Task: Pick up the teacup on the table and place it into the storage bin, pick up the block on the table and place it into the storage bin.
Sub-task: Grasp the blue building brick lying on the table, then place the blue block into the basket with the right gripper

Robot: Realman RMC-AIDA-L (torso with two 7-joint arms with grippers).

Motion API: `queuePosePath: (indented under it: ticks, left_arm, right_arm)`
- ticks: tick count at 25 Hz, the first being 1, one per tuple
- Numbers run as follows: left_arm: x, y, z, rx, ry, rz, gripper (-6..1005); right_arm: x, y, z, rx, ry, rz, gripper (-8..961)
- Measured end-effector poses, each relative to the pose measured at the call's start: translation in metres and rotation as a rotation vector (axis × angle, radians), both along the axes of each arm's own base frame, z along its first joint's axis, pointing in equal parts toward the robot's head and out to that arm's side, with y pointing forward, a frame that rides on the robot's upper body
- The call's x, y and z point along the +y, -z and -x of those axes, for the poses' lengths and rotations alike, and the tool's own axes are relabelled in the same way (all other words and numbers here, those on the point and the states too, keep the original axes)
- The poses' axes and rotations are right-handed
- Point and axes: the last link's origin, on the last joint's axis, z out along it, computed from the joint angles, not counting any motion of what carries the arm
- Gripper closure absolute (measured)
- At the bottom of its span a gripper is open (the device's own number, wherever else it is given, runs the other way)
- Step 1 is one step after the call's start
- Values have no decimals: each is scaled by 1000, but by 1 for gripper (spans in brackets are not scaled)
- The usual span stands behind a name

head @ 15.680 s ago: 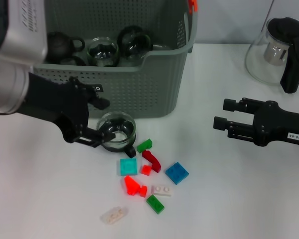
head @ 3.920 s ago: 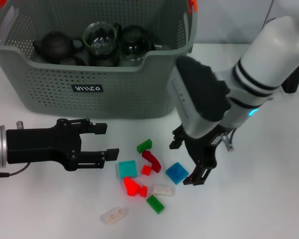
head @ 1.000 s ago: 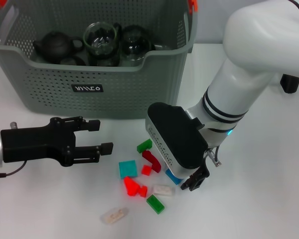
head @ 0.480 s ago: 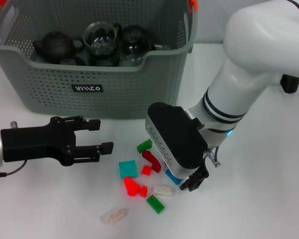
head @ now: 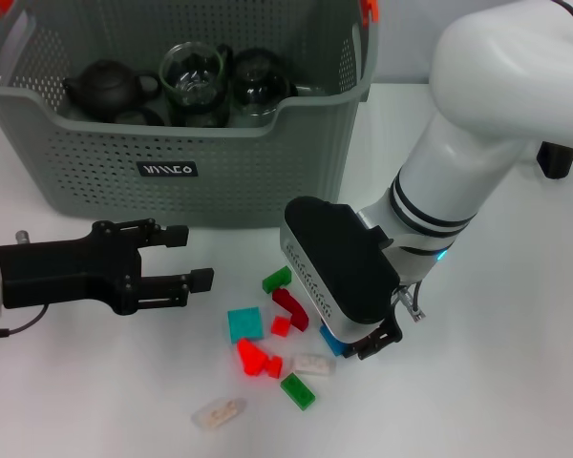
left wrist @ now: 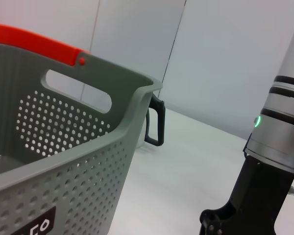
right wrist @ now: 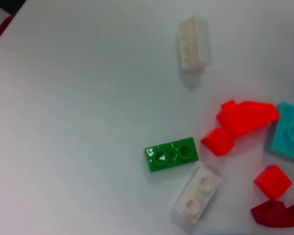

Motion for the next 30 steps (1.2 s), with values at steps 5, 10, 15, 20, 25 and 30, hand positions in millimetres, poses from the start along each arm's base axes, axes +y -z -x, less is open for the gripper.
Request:
queuePosePath:
  ticks: [5,10,15,20,25,30]
  left_arm:
    - [0,0,0,1,-1,1,236]
    - [-1,0,0,1,-1,2,236]
    - [-1,0,0,1,-2,2,236]
    - [0,0,0,0,-2,1,236]
    - [0,-1,1,-3,-5,-5,236]
    - [0,-2,1,-4,-5,-3,236]
  right_arm:
    - [0,0,-1,1,0,-2,500]
    - [0,0,-1,-1,0,-1,506]
    - [0,0,-1,-1,1,-2,512]
    - [0,0,-1,0,4,-4,518]
    - [0,-1,-1,-3,6,-7,520]
    - [0,-3,0,14,14,-14,520]
